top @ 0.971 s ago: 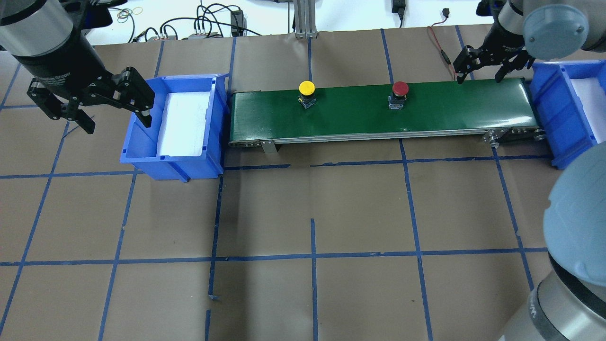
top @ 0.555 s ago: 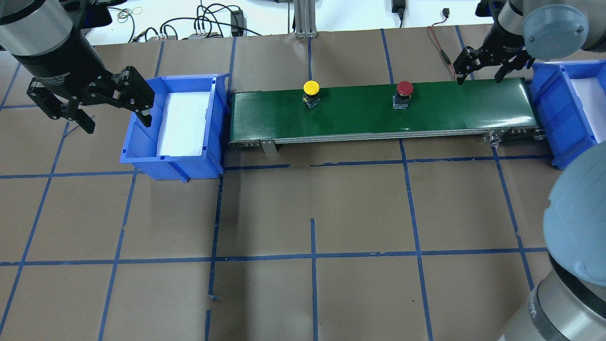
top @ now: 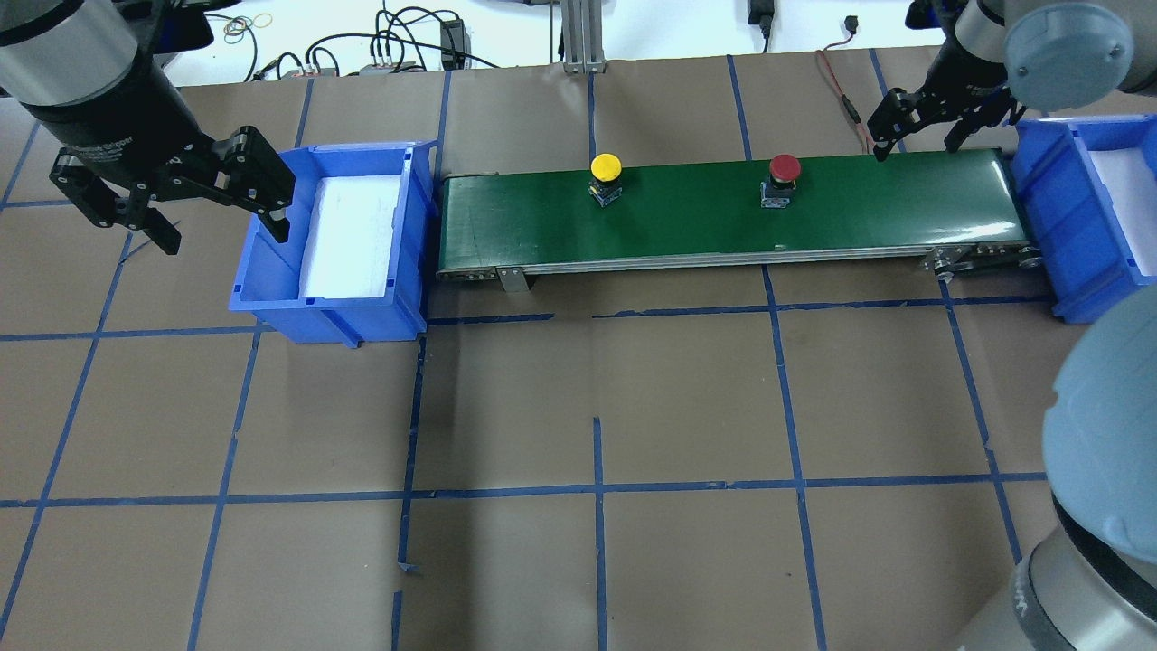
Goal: Transport two buttons from left to right
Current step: 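Hold the right gripper above the conveyor end as the red button approaches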
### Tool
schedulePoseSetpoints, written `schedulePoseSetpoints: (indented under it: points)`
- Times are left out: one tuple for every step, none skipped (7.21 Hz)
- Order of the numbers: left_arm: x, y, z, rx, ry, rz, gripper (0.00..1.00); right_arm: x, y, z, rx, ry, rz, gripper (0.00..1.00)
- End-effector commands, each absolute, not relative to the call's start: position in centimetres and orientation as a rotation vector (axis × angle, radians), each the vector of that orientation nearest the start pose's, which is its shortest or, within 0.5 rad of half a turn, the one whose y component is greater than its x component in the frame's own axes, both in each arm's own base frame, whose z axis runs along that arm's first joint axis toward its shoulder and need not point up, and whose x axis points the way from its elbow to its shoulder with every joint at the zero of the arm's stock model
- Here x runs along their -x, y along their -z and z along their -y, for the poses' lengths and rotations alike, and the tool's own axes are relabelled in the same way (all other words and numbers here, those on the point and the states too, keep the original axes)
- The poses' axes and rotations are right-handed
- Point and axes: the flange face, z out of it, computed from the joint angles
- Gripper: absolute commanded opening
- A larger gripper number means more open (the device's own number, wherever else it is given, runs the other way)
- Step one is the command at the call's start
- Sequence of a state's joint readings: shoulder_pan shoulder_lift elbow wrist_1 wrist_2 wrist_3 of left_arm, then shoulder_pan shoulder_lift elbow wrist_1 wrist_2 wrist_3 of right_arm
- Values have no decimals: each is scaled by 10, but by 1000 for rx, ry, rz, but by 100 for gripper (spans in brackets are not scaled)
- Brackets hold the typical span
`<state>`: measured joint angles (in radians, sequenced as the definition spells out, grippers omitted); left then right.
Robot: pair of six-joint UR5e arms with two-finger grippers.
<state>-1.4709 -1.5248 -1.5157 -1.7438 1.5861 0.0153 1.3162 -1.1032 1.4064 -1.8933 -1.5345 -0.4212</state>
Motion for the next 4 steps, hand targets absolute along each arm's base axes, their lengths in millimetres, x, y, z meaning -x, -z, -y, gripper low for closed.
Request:
schedulePoseSetpoints:
  points:
    - [85,-520,474,131,-114,-3126,100,34,-334,676,647,37,-3043,100]
    - [85,-519,474,131,-119,-3126,100,34,-332,676,840,41,-2999,100]
    - [85,-519,474,131,-119,-3126,100,35,-332,679,988,72,-2963,100]
    - [85,-519,474,131,-119,-3126,100,35,-329,682,1244,104,-2880,100]
